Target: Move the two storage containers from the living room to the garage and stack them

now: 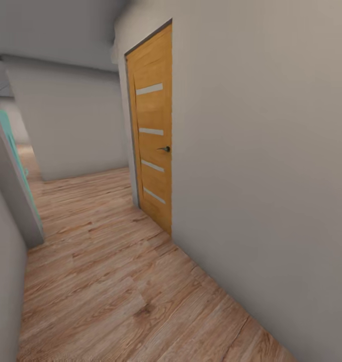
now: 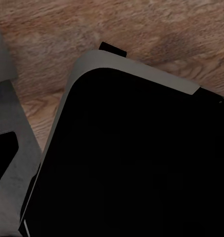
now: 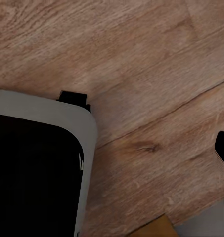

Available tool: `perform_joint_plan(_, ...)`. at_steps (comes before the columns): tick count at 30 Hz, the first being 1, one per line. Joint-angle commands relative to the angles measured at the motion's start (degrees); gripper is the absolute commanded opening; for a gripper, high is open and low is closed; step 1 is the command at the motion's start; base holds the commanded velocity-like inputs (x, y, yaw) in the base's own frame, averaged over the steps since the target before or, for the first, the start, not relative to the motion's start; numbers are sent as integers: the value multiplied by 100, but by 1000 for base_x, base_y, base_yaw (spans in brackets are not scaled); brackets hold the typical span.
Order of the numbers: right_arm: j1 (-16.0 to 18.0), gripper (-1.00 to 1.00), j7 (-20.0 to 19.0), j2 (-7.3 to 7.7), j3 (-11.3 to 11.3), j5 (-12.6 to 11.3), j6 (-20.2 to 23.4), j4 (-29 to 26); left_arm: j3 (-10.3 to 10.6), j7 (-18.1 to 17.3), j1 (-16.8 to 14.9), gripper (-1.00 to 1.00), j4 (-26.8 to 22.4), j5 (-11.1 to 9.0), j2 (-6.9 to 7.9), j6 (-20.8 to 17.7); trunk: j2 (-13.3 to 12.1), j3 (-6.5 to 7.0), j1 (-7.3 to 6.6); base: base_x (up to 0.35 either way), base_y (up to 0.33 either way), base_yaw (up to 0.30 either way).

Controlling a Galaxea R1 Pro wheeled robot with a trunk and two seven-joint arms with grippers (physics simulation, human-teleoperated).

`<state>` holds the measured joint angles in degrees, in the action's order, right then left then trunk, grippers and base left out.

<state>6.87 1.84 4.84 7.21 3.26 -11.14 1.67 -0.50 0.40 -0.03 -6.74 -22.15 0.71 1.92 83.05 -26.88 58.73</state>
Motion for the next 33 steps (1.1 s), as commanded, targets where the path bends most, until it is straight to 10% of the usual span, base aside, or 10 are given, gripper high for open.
perform_joint_plan(1, 8, 100, 19, 0, 26, 34, -29, 18, -3, 4, -1, 100, -3, -15, -1, 10, 3, -5, 0, 0, 0, 290)
perform_joint_plan(33, 8, 100, 25, 0, 57, 90, -7, 9, 6, 4, -2, 100, 6, -34, 8, -12, 3, -5, 0, 247, 0, 101)
